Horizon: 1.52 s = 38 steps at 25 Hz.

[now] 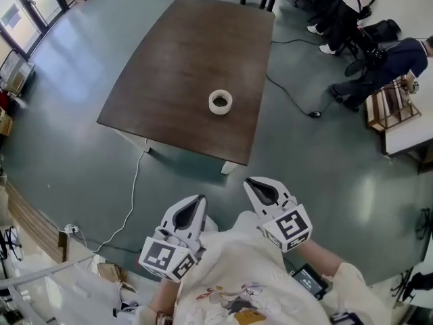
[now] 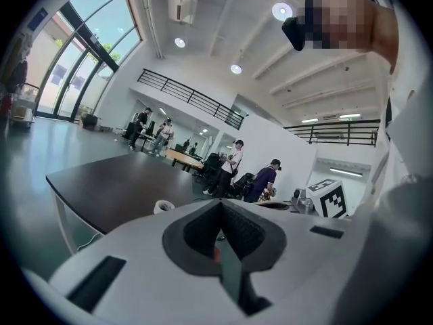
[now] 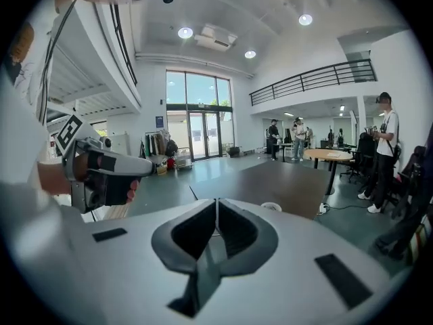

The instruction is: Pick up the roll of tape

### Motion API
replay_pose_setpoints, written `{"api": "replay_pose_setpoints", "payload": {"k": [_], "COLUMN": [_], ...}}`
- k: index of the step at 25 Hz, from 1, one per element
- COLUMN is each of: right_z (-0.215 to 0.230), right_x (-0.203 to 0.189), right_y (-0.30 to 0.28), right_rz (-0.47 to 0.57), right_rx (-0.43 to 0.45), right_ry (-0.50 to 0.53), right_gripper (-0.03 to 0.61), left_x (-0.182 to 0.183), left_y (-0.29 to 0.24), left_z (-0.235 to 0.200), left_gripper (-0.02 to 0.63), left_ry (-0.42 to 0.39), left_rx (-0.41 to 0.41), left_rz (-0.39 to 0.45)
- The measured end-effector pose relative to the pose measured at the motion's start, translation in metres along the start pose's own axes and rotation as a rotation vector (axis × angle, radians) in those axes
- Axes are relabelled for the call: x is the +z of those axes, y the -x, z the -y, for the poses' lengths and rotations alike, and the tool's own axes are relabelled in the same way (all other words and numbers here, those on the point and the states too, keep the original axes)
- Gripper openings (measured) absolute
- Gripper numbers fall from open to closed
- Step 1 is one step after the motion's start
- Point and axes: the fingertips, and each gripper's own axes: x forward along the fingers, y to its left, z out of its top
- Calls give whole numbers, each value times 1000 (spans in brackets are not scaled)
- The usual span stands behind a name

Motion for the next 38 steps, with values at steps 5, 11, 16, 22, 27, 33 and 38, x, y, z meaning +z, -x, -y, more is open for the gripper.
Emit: {"api": "replay_pose_setpoints", "payload": {"k": [5, 11, 16, 22, 27, 33, 38], "right_z": [1, 26, 51, 98, 152, 177, 191], "right_x": [11, 20, 24, 40, 49, 47, 41], "right_y": [-20, -38, -83, -150, -195, -245, -275], "right_rz": [-13, -35, -55, -52, -63, -78, -115], "right_rx": [-52, -90, -90, -23, -12, -17, -28], "right_ry": [-16, -52, -61, -87, -49, -83, -89], "right_gripper": [8, 8, 8, 8, 8, 8, 9], "left_x": [20, 43, 57, 72, 91, 87, 74], "left_y": [-17, -51, -85, -152, -213, -249, -271], "left_z": [-32, -40, -76, -118, -142, -195, -220], "left_gripper": [5, 5, 5, 5, 5, 5, 5], "left_ry": [13, 12, 8, 9, -20, -59, -46], "left_rx": [-42, -93, -102, -129, -148, -128, -126], "left_rz": [-7, -21, -47, -112, -159, -228, -281]}}
